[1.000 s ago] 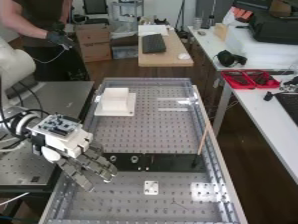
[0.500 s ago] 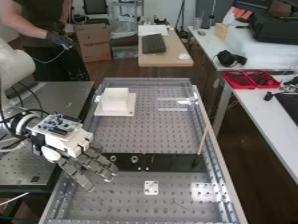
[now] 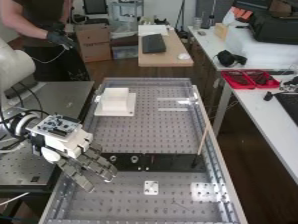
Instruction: Grab the smaller nut and place it in the white container
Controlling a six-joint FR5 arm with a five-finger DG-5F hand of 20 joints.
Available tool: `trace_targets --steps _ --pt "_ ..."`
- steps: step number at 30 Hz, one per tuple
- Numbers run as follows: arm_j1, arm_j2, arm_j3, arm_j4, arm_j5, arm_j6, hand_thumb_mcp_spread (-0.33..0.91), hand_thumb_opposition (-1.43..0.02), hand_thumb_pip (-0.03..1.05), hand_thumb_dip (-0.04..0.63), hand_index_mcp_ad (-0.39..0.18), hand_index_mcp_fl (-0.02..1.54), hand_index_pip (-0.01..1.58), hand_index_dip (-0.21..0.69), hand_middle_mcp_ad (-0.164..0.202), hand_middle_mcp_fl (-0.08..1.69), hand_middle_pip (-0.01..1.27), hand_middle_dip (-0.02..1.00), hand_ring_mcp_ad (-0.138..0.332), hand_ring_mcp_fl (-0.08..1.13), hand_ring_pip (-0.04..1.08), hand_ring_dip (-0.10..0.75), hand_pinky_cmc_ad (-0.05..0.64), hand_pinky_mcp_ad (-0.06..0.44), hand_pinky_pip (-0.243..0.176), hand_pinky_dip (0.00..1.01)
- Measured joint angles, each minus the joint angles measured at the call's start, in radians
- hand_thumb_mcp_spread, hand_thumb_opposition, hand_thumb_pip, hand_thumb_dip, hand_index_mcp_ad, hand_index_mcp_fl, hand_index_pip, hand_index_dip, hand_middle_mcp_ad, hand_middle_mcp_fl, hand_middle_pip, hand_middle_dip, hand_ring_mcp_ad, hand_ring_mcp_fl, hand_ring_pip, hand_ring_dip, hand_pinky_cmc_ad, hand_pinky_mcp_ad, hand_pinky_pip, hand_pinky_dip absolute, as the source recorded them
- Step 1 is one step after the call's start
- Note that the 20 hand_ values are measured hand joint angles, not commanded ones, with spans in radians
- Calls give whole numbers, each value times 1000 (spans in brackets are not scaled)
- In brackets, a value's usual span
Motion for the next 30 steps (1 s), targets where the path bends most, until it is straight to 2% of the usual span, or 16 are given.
trace_targets --steps 14,15,16,30 --pt "8 -2 8 -13 8 0 459 -904 620 265 -124 328 1363 375 54 183 129 239 108 0 101 98 316 265 -10 140" --pt "9 -1 8 -13 9 -1 457 -897 606 253 -147 239 1269 361 54 182 129 239 101 0 101 98 316 257 -10 140" --pt "9 -1 7 -13 9 -1 456 -899 607 253 -150 195 1248 340 54 180 129 239 96 0 101 98 314 265 -10 140" --pt "10 17 -3 -14 13 3 459 -887 646 255 -150 223 1279 328 56 164 129 239 96 0 101 98 314 265 -12 140"
